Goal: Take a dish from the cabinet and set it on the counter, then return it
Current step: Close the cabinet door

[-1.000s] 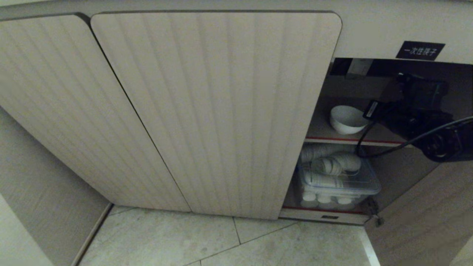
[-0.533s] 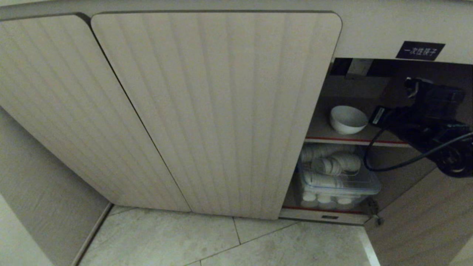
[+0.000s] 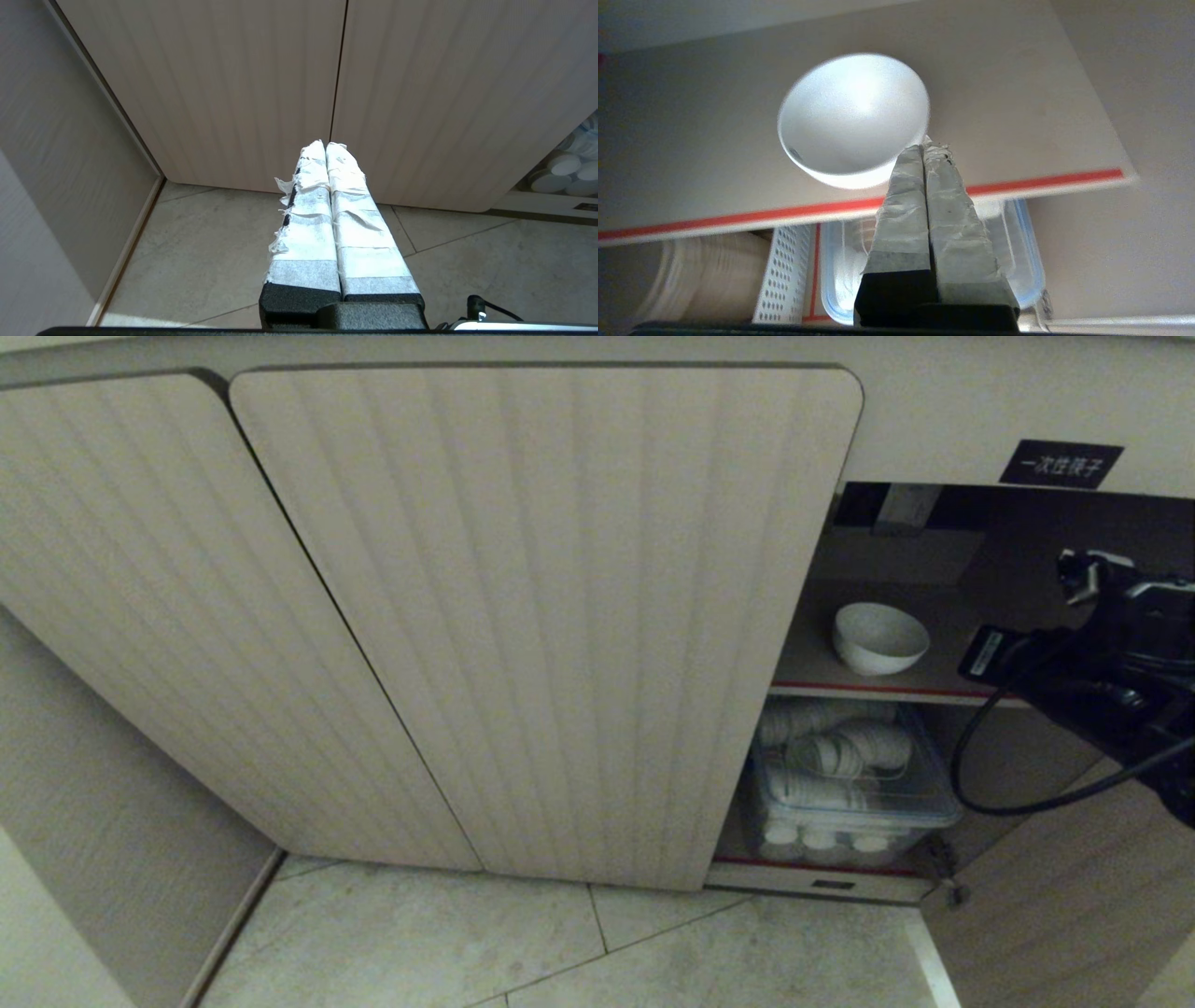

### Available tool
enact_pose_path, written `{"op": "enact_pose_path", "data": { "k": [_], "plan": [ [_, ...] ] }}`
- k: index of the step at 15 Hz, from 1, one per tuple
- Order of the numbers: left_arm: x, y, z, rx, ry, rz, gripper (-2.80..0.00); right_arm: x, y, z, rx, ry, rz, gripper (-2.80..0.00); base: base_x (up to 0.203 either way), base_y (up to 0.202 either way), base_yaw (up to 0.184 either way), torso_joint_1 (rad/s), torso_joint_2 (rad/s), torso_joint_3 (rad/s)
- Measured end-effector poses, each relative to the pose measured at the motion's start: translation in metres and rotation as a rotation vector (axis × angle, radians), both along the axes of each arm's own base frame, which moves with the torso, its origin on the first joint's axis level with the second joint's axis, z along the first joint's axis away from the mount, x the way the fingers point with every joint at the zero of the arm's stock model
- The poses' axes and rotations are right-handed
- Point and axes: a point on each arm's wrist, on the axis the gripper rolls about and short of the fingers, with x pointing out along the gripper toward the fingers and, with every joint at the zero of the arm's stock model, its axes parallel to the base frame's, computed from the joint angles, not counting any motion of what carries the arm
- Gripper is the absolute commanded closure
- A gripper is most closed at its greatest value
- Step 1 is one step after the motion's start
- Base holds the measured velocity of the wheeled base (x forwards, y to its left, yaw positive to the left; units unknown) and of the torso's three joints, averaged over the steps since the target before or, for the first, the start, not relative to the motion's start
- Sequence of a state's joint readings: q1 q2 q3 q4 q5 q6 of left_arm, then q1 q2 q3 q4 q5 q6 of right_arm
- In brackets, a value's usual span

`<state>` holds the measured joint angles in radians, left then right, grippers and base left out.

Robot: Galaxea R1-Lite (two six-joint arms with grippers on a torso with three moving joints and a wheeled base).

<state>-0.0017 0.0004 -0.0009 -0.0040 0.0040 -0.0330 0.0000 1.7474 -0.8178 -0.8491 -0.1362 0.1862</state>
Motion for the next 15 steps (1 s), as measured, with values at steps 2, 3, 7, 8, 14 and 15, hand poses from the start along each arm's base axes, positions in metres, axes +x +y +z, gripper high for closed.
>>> {"op": "enact_pose_path", "data": {
  "k": [2,3,7,8,14,15],
  "plan": [
    [0.000,0.000,0.000,0.000,0.000,0.000,0.00,-0.008,-0.001,-0.003,0.000,0.017,-0.002,0.00,0.000,0.000,0.000,0.000,0.00,0.000],
    [0.000,0.000,0.000,0.000,0.000,0.000,0.00,-0.012,-0.001,-0.006,0.000,0.028,-0.001,0.00,0.000,0.000,0.000,0.000,0.00,0.000],
    [0.000,0.000,0.000,0.000,0.000,0.001,0.00,-0.030,-0.001,-0.011,0.005,0.049,0.040,0.00,0.000,0.000,0.000,0.000,0.00,0.000],
    [0.000,0.000,0.000,0.000,0.000,0.001,0.00,-0.034,-0.003,-0.011,0.006,0.053,0.036,0.00,0.000,0.000,0.000,0.000,0.00,0.000],
    [0.000,0.000,0.000,0.000,0.000,0.000,0.00,-0.066,-0.011,-0.013,0.019,0.105,0.069,0.00,0.000,0.000,0.000,0.000,0.00,0.000],
    [0.000,0.000,0.000,0.000,0.000,0.000,0.00,-0.071,-0.011,-0.014,0.020,0.115,0.069,0.00,0.000,0.000,0.000,0.000,0.00,0.000]
  ]
}}
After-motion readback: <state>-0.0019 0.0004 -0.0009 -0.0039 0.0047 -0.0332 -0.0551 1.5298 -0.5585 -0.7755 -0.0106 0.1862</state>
